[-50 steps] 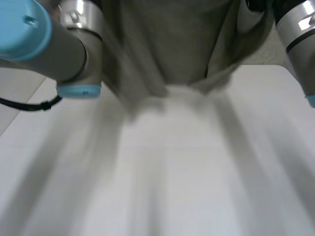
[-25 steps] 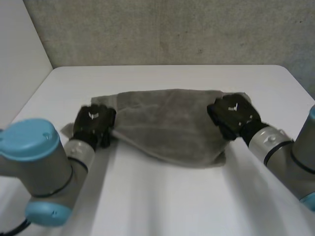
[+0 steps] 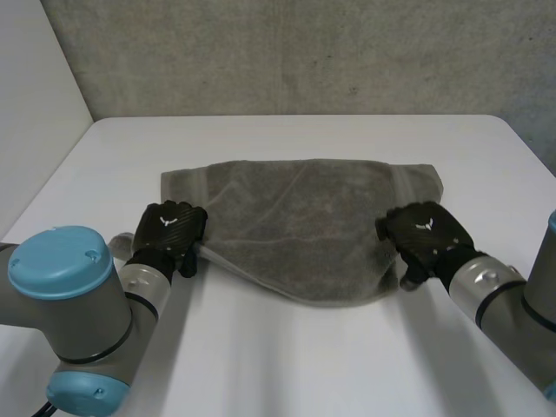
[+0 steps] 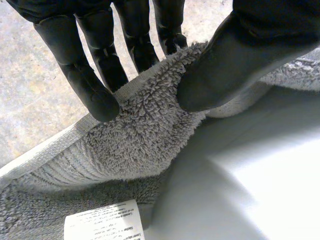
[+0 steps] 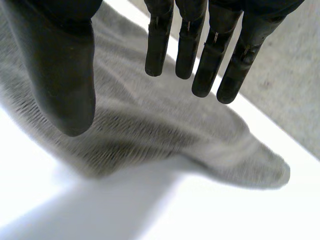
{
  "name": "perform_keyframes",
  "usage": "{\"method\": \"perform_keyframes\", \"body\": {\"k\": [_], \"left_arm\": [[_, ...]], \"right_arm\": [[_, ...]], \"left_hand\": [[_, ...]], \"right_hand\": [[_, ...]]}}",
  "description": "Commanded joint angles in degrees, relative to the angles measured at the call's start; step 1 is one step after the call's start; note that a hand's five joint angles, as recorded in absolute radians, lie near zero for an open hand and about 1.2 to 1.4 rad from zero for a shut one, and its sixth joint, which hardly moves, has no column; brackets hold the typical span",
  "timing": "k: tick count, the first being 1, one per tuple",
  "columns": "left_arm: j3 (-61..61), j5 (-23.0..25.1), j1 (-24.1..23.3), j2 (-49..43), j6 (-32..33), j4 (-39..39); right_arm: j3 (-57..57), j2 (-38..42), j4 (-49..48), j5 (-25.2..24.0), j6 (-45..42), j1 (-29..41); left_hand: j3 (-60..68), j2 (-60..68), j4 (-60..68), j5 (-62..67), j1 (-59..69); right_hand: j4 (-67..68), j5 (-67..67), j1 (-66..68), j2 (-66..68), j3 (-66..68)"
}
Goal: Fold the towel.
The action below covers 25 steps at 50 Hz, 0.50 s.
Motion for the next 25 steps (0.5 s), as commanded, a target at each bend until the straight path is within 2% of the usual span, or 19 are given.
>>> {"method": "perform_keyframes", "body": {"k": [1, 13, 20, 25], "left_arm": [[-0.24, -0.04, 0.49, 0.06, -0.23, 0.06], [-0.86, -0.04, 0.49, -0.03, -0.23, 0.06], [-0.95, -0.04, 0.49, 0.06, -0.23, 0.06], [-0.86, -0.04, 0.49, 0.06, -0.23, 0.06]], "right_arm": [[4.84, -1.31, 3.55, 2.22, -0.15, -1.02], [5.47, 0.27, 2.59, 0.9, 0.02, -1.82], [2.75, 5.1, -2.85, 0.72, 1.51, -1.38], [-1.64, 9.92, -2.95, 1.42, 2.31, -1.38]], "left_hand": [[-8.4, -6.07, -6.68, -14.81, -2.53], [-8.4, -6.07, -6.68, -14.81, -2.53], [-8.4, -6.07, -6.68, -14.81, -2.53], [-8.4, -6.07, -6.68, -14.81, -2.53]], "right_hand": [[0.05, 0.75, 0.38, -0.47, 0.21], [0.05, 0.75, 0.39, -0.47, 0.22], [-2.13, -1.42, -1.79, -2.64, -1.96], [-1.8, -1.1, -1.47, -2.32, -1.64]]}}
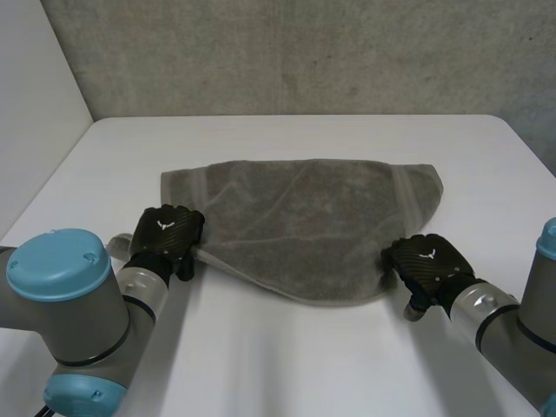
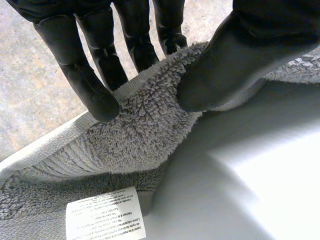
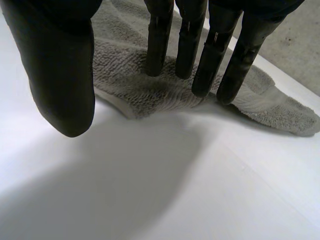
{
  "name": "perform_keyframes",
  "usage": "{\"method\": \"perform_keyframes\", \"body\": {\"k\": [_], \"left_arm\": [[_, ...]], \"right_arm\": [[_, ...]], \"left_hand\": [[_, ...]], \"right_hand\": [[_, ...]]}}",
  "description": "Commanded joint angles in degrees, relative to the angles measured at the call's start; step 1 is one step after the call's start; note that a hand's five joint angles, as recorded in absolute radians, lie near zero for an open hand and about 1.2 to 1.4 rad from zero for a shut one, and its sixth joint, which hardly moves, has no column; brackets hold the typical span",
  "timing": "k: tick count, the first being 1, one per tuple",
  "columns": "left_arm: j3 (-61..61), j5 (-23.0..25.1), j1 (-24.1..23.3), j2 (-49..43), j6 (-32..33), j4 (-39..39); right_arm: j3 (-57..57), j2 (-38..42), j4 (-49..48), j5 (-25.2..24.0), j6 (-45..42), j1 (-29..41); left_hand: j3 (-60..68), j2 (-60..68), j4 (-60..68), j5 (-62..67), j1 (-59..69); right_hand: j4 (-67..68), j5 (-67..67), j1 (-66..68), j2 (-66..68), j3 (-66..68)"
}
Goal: Fold the towel.
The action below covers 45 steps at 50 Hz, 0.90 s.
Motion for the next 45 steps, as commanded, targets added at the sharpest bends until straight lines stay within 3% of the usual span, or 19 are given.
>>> {"method": "perform_keyframes", "body": {"k": [1, 11, 31, 45], "left_arm": [[0.09, 0.0, 0.0, 0.01, 0.01, 0.0], [-0.08, 0.0, 0.0, 0.01, 0.01, 0.0], [-0.43, 0.0, -0.09, 0.1, 0.01, 0.0], [-0.43, -0.09, -0.09, 0.19, 0.01, 0.0]], "right_arm": [[-5.24, 6.01, -1.6, 0.69, 1.29, 0.12], [-11.3, 11.8, -1.51, 1.13, 2.08, 1.26], [-14.29, 12.68, 0.07, 1.04, 7.35, 3.28], [-16.4, 15.59, -0.02, 1.3, 7.44, 3.46]], "left_hand": [[-8.4, -6.07, -6.68, -14.81, -2.53], [-8.4, -6.07, -6.68, -14.81, -2.53], [-8.4, -6.07, -6.68, -14.81, -2.53], [-8.4, -6.07, -6.68, -14.81, -2.53]], "right_hand": [[-1.8, -0.69, -1.51, -2.31, -1.63], [-1.3, -0.19, -1.01, -1.81, -1.13], [-1.13, -0.02, -0.84, -1.64, -0.96], [12.64, 13.75, 12.93, 12.13, 12.81]]}}
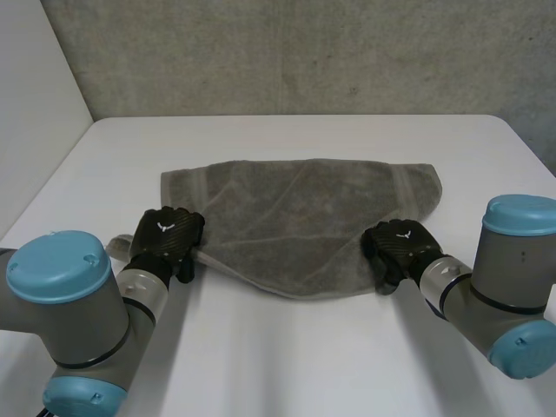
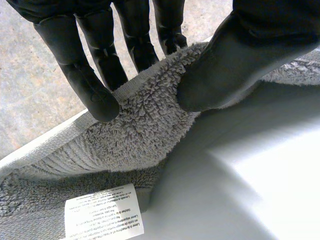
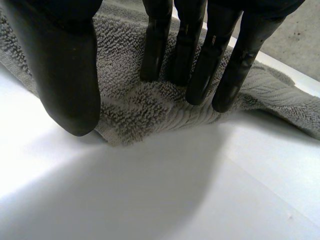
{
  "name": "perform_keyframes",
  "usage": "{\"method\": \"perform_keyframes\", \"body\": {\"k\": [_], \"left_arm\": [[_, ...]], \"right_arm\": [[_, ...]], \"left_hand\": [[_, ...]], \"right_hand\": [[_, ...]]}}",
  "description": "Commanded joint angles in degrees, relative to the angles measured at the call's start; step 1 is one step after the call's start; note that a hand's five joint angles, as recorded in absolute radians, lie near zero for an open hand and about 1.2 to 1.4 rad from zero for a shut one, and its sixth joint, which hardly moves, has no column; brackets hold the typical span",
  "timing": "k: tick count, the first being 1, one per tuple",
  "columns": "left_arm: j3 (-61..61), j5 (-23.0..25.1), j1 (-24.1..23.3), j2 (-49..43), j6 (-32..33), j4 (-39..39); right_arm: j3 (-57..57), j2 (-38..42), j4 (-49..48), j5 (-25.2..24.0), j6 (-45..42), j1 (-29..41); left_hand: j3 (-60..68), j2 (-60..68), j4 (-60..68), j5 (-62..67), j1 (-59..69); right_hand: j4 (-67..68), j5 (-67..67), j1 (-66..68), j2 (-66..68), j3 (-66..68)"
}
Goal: Fold the towel.
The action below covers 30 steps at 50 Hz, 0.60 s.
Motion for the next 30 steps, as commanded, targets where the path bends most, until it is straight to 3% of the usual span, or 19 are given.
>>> {"method": "perform_keyframes", "body": {"k": [1, 7, 9, 10, 11, 18, 30], "left_arm": [[0.0, -0.09, -0.02, 0.09, 0.0, 0.0], [-0.26, -0.09, -0.02, 0.09, 0.0, 0.0], [-0.35, -0.09, -0.02, 0.17, 0.0, 0.0], [-0.35, -0.09, -0.02, 0.26, 0.0, 0.0], [-0.35, -0.09, -0.02, 0.26, 0.0, 0.0], [-0.44, -0.18, -0.1, 0.61, -0.18, 0.0], [-1.14, -0.09, -0.55, 0.79, -0.18, 0.0]], "right_arm": [[-1.31, 1.23, -0.07, 0.24, -0.04, 0.01], [-1.83, 1.14, -0.15, 0.41, -0.04, 0.01], [-2.1, 1.23, -0.15, 1.11, -0.04, -0.16], [-2.1, 1.23, -0.15, 1.11, -0.04, -0.16], [-2.19, 1.23, -0.15, 1.72, 0.04, -0.42], [-1.92, -0.88, -0.24, 4.01, 1.19, -1.04], [4.75, -13.0, -0.77, 0.77, 4.96, -1.22]], "left_hand": [[-8.4, -6.07, -6.68, -14.81, -2.53], [-8.4, -6.07, -6.68, -14.81, -2.53], [-8.4, -6.07, -6.68, -14.81, -2.53], [-8.4, -6.07, -6.68, -14.81, -2.53], [-8.4, -6.07, -6.68, -14.81, -2.53], [-8.4, -6.07, -6.68, -14.81, -2.53], [-11.91, -9.58, -10.19, -18.32, -6.04]], "right_hand": [[6.57, 6.23, 6.59, 6.39, 6.56], [14.16, 13.82, 14.18, 13.97, 14.14], [28.54, 28.2, 28.56, 28.35, 28.52], [28.62, 28.28, 28.64, 28.44, 28.61], [40.61, 40.27, 40.63, 40.43, 40.6], [41.01, 40.67, 41.03, 40.83, 41.0], [41.01, 40.67, 41.03, 40.83, 41.0]]}}
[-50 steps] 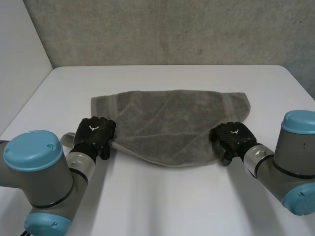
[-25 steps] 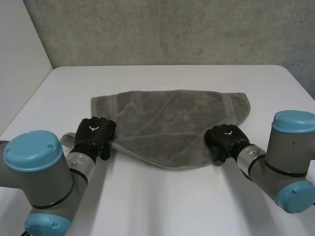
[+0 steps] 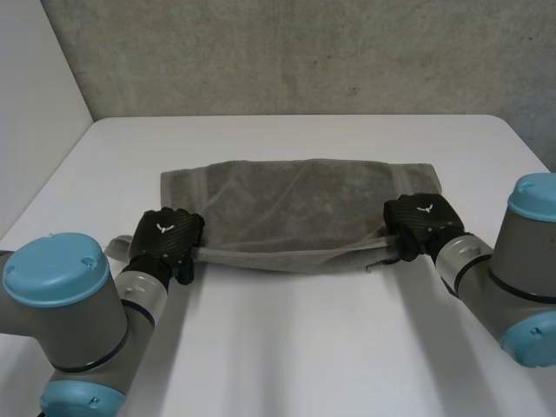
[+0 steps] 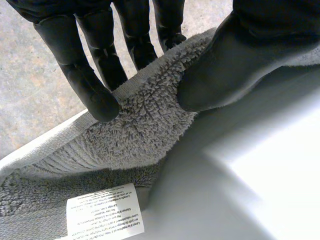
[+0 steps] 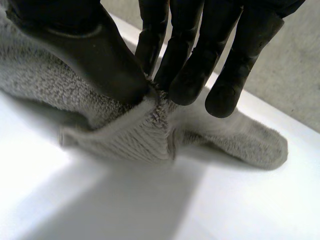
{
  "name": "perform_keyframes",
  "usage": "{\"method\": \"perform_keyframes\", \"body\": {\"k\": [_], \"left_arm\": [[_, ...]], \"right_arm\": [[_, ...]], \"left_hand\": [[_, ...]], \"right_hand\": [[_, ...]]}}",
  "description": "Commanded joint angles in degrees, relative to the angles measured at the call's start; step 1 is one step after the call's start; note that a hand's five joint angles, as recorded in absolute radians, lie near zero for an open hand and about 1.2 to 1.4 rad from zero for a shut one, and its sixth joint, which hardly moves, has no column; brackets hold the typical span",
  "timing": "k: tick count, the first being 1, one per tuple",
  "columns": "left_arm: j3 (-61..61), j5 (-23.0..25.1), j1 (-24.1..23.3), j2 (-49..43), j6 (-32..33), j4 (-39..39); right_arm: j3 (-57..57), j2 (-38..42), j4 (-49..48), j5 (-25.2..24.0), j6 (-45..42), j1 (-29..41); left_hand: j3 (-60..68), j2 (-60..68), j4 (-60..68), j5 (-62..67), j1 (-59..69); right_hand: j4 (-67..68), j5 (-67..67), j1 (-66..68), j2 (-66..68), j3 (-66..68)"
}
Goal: Fold the towel.
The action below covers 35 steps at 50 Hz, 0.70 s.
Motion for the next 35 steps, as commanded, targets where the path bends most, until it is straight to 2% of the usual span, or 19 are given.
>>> {"method": "perform_keyframes", "body": {"k": [1, 2, 3, 4, 11, 18, 28, 35], "left_arm": [[-0.45, 0.07, -0.45, -0.04, 0.0, 0.0], [-0.45, 0.07, -0.45, -0.04, 0.0, 0.0], [-0.45, 0.16, -0.53, -0.04, 0.0, 0.0], [-0.45, 0.07, -0.53, -0.3, 0.08, 0.0], [-0.37, 0.07, -0.18, -0.66, 0.35, 0.0], [0.25, -0.02, 0.17, -1.97, 0.88, 0.09], [1.13, -0.11, 0.26, -3.47, 1.31, 0.18], [1.3, -0.11, 0.61, -3.47, 1.58, 0.18]], "right_arm": [[4.98, -7.38, -0.2, -3.74, 3.29, -0.06], [4.99, -7.4, -0.2, -3.75, 3.3, -0.06], [5.6, -8.44, -0.29, -4.27, 3.47, -0.06], [5.61, -8.45, -0.29, -4.27, 3.47, -0.06], [7.1, -10.3, -1.35, -4.62, 2.77, -5.24], [7.01, -8.45, -1.96, -4.62, 2.59, -5.6], [5.52, -1.43, -2.84, -3.75, -0.12, -5.34], [5.52, -0.98, -2.75, -3.83, -1.89, -5.86]], "left_hand": [[-31.56, -29.23, -29.84, -37.97, -25.69], [-31.76, -29.43, -30.03, -38.17, -25.89], [-49.74, -47.41, -48.02, -56.16, -43.87], [-53.25, -50.92, -51.53, -59.67, -47.38], [-53.12, -50.79, -51.4, -59.53, -47.25], [-51.94, -49.61, -50.22, -58.36, -46.07], [-51.44, -49.11, -49.72, -57.85, -45.57], [-50.93, -48.6, -49.21, -57.35, -45.06]], "right_hand": [[3.1, 3.43, 4.05, 4.6, 3.78], [3.1, 3.43, 4.05, 4.6, 3.78], [3.1, 3.43, 4.05, 4.6, 3.78], [3.1, 3.43, 4.05, 4.6, 3.78], [3.1, 3.43, 4.05, 4.6, 3.78], [3.1, 3.43, 4.05, 4.6, 3.78], [3.1, 3.43, 4.05, 4.6, 3.78], [3.1, 3.43, 4.05, 4.6, 3.78]]}}
